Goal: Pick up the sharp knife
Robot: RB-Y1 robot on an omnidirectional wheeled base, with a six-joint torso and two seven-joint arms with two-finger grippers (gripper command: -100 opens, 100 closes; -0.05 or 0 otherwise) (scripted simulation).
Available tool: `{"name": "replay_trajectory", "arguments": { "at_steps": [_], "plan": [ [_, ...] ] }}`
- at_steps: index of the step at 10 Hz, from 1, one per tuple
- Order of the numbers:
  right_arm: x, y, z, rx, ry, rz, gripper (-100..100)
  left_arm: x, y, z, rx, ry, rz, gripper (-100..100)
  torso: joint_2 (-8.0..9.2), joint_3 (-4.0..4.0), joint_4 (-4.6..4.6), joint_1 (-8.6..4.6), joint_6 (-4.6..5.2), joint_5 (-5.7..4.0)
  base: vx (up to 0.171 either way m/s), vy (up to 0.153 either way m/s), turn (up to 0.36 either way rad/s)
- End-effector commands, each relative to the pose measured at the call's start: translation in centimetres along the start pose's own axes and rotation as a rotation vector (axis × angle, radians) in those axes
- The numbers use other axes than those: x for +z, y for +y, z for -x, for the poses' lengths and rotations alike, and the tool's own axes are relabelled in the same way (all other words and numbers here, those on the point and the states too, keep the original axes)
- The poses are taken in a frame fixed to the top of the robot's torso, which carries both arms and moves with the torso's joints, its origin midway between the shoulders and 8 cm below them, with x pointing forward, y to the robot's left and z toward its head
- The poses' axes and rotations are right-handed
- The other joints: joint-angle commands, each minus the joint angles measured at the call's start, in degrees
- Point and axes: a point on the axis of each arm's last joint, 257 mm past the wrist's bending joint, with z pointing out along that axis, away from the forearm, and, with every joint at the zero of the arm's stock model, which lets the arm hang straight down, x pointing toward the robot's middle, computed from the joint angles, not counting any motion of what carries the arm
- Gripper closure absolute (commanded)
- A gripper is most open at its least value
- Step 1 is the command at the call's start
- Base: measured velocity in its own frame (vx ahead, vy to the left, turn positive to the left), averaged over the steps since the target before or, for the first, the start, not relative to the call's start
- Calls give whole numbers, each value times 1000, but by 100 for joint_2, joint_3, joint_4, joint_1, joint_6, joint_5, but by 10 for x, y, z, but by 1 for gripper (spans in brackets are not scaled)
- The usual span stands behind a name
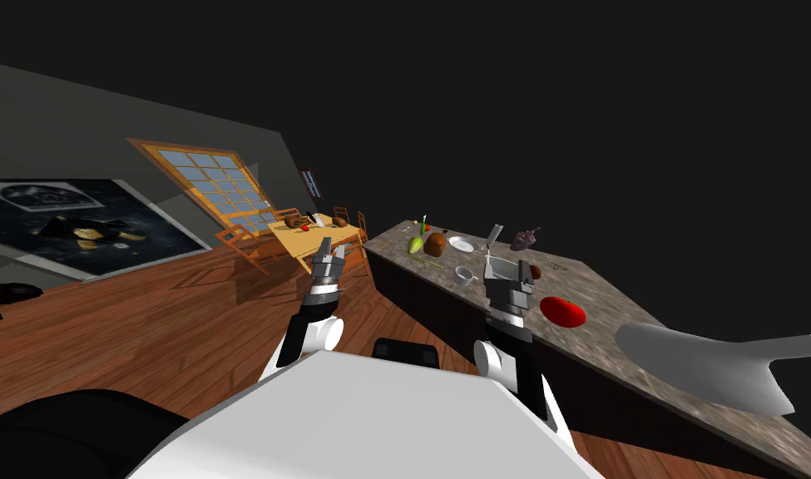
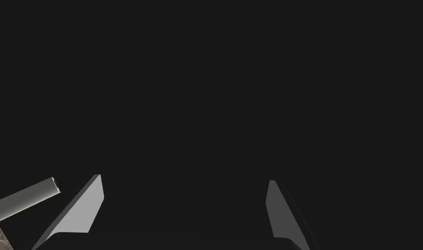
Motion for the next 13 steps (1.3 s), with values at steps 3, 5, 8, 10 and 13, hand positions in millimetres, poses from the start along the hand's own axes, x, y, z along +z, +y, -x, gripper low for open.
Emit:
{"name": "replay_trajectory", "arguments": {
  "at_steps": [3,5,8,10,13],
  "plan": [
    [-9,-18,6,-91,76,-63,-100,0,0,0,0,0,0,0,28,15,6,13,1,2,-78,48,-32],
    [-20,-34,15,-163,116,-119,-100,0,0,0,0,0,0,0,47,27,10,27,1,6,-137,86,-58],
    [-42,-61,41,-288,174,-221,-100,0,0,0,0,0,0,0,68,39,15,44,1,10,-188,118,-61],
    [-60,-77,64,-381,212,-297,-100,0,0,0,0,0,0,0,89,52,20,53,2,12,-222,153,-73],
    [-91,-98,105,-524,272,-418,-100,0,0,0,0,0,0,0,87,51,20,51,1,12,-219,134,-55]
  ]
}}
